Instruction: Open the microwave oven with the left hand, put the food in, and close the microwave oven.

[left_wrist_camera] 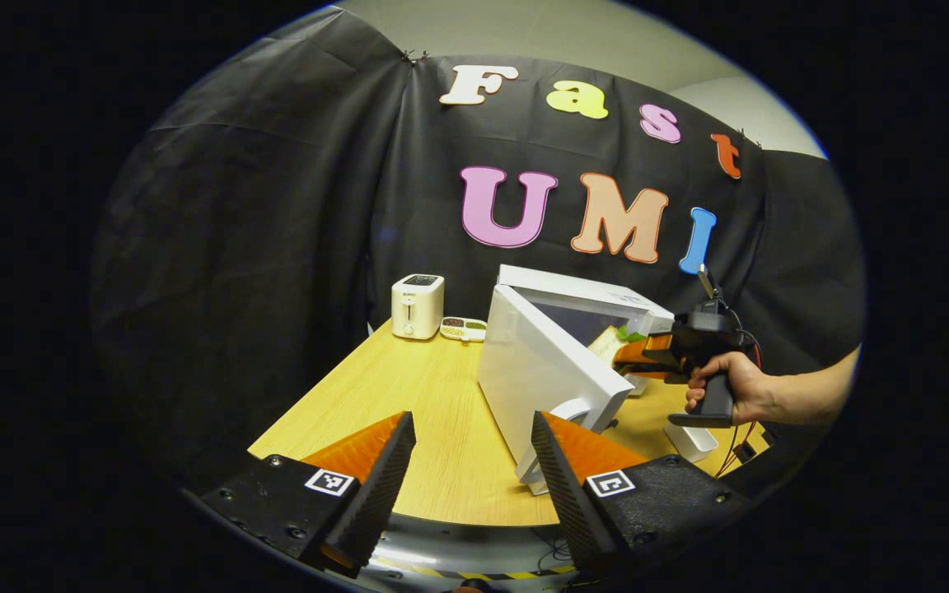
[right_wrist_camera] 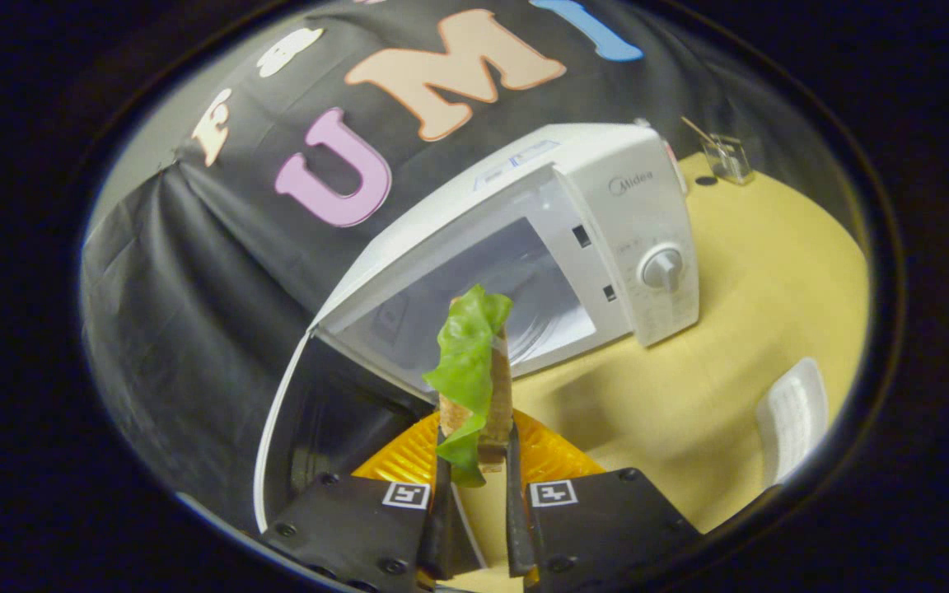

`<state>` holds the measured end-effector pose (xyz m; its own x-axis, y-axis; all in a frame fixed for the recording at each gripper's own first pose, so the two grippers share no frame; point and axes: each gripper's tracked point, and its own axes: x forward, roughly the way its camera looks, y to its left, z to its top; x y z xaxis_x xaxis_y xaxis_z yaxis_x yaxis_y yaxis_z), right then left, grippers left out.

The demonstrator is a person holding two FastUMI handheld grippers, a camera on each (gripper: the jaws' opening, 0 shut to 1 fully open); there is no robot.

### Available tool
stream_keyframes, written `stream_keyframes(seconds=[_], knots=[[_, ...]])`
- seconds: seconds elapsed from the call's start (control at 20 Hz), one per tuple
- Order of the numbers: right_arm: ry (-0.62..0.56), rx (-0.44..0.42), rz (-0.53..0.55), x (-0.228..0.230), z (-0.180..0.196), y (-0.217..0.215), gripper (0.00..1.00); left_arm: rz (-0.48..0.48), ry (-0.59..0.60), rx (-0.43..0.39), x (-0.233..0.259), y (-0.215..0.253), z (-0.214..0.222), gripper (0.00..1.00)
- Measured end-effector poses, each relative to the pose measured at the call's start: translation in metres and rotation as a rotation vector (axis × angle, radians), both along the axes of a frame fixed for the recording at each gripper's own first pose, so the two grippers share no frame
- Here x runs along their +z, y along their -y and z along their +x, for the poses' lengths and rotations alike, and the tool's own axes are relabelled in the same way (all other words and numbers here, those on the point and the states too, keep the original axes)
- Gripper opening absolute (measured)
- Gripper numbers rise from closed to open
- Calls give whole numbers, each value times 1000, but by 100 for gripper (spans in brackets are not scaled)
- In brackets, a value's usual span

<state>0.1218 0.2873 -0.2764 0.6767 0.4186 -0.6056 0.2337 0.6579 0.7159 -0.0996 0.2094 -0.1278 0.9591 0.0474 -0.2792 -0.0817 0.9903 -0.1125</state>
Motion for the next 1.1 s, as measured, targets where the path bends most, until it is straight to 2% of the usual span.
stream_keyframes(seconds=[0.05, 0.1, 0.35, 0.65, 0.8, 0.85, 0.95, 1.0, 1.05, 1.1], knots=[[-28, -40, 49, -4, 11, -5, 25, -2, -2, 6, 0, -3, 0, 87], [-57, -79, 84, -9, 20, -9, 30, -6, -2, 11, 0, -4, 2, 87], [-146, -240, 164, -30, 52, -33, 30, -11, -19, 25, -3, -7, 1, 87], [-176, -401, 253, -45, 90, -53, 29, 1, -33, 47, -4, -15, -1, 87], [-187, -454, 254, -54, 108, -52, 29, 31, -42, 61, -5, -23, -4, 87], [-183, -471, 263, -56, 115, -52, 29, 39, -48, 67, -7, -25, -6, 83], [-173, -506, 282, -62, 126, -55, 29, 43, -55, 79, -8, -28, -10, 83], [-165, -512, 275, -69, 130, -56, 22, 40, -60, 84, -8, -29, -12, 87], [-151, -520, 268, -72, 132, -56, 22, 43, -66, 86, -9, -28, -13, 83], [-143, -530, 252, -77, 136, -55, 29, 52, -69, 89, -9, -29, -13, 87]])
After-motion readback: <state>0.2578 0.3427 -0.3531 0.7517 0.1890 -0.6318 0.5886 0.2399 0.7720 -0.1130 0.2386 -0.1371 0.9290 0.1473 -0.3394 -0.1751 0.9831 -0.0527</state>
